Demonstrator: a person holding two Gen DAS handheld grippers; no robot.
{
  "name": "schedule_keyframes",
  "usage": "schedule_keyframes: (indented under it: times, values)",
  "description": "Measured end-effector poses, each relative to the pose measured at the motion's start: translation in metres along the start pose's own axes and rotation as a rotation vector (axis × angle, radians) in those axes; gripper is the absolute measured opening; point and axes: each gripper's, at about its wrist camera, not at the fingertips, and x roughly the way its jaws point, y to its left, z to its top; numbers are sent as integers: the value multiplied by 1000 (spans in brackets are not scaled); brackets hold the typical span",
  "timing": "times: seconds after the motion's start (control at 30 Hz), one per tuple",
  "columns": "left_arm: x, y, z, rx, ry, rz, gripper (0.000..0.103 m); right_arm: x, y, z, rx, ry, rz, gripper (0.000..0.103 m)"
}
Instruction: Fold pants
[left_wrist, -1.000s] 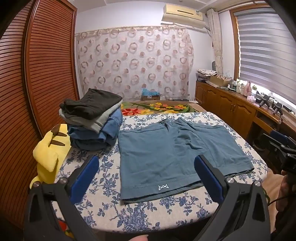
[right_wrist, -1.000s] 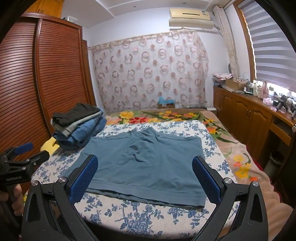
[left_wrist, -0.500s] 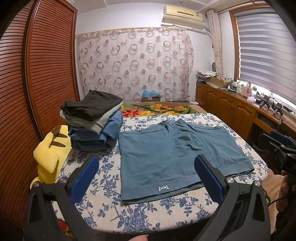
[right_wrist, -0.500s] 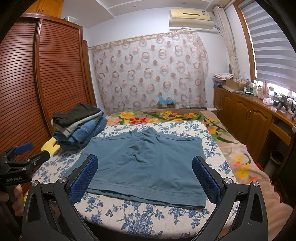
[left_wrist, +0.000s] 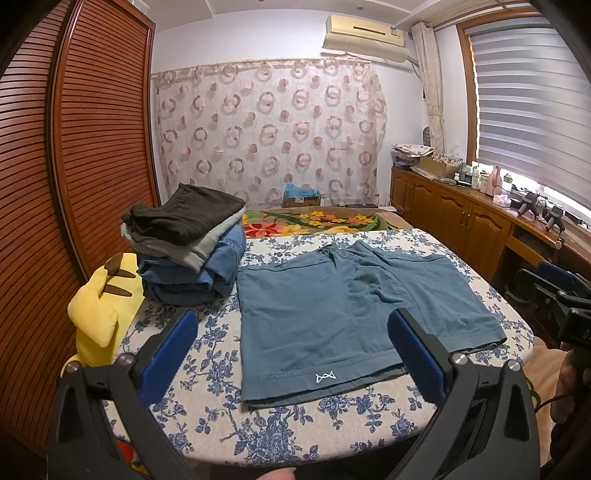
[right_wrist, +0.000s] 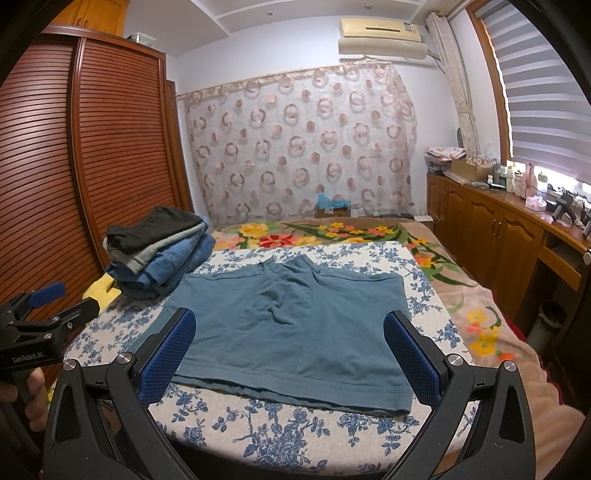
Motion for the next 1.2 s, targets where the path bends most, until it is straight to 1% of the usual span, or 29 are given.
schedule_keyframes:
  times: [1.2]
  values:
    - [-2,-1,1,3,-9,2,103,-2,2,0,-1,-2,1,103]
